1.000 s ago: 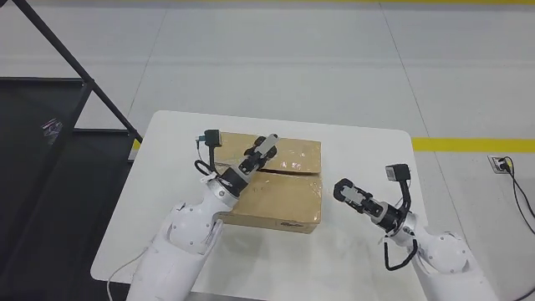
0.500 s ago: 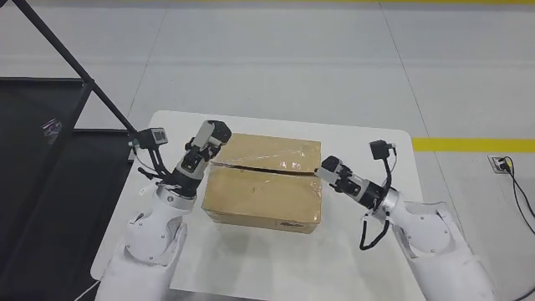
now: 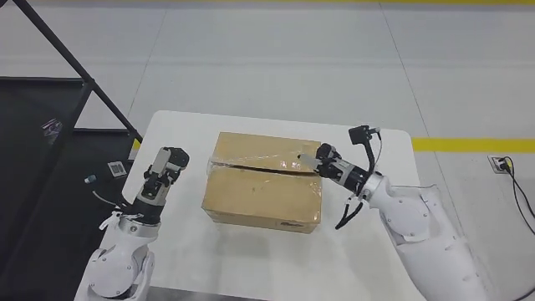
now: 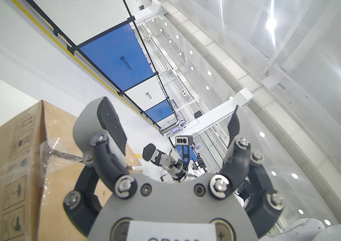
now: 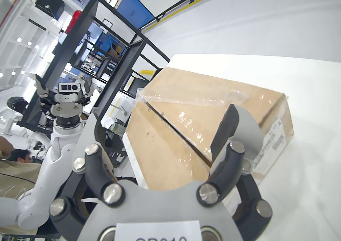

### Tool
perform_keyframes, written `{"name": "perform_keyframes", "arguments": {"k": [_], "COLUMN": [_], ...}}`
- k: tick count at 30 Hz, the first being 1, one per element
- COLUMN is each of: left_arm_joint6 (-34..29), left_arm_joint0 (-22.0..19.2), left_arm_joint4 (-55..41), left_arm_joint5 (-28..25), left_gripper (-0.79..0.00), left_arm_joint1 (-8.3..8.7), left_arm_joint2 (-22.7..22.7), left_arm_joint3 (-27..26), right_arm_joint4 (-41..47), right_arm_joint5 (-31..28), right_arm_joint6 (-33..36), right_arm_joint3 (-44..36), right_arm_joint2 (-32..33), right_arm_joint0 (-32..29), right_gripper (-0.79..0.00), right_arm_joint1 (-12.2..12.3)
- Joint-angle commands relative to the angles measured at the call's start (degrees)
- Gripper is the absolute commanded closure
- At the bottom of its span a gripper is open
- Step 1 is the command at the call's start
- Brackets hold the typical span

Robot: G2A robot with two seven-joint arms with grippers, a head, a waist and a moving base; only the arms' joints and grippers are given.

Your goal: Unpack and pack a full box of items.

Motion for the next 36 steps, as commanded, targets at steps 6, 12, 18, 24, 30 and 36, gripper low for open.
{"name": "perform_keyframes", "arguments": {"k": [6,12,18,24,30,36], "left_arm_joint6": [0.0,-0.3,0.0,0.6,0.8,0.8], "left_arm_joint0": [-1.1,-0.3,-0.6,-1.1,-1.4,-1.4], "left_arm_joint4": [0.1,-2.2,-1.8,-1.2,-0.7,-0.7], "left_arm_joint5": [-0.8,-1.3,-1.1,-0.6,-0.4,-0.5], "left_gripper": [-0.785,-0.785,-0.785,-0.785,-0.785,-0.785], "left_arm_joint1": [-0.07,0.03,0.02,-0.01,0.00,0.06], "left_arm_joint2": [1.7,1.2,1.8,2.5,2.9,2.8], "left_arm_joint3": [1.0,1.7,1.9,1.9,2.0,1.7], "right_arm_joint4": [1.1,6.8,11.8,17.2,18.0,13.8], "right_arm_joint5": [0.7,-7.2,-14.3,-22.0,-24.9,-23.0], "right_arm_joint6": [1.6,8.9,13.6,18.7,20.1,18.0], "right_arm_joint3": [17.6,31.2,40.2,46.5,49.8,50.8], "right_arm_joint2": [-5.4,-8.9,-11.6,-12.5,-13.7,-16.0], "right_arm_joint0": [14.3,22.5,27.1,29.9,31.7,33.6], "right_gripper": [-0.785,-0.785,-0.785,-0.785,-0.785,-0.751], "right_arm_joint1": [-2.1,-3.7,-5.3,-6.3,-7.0,-7.9]}}
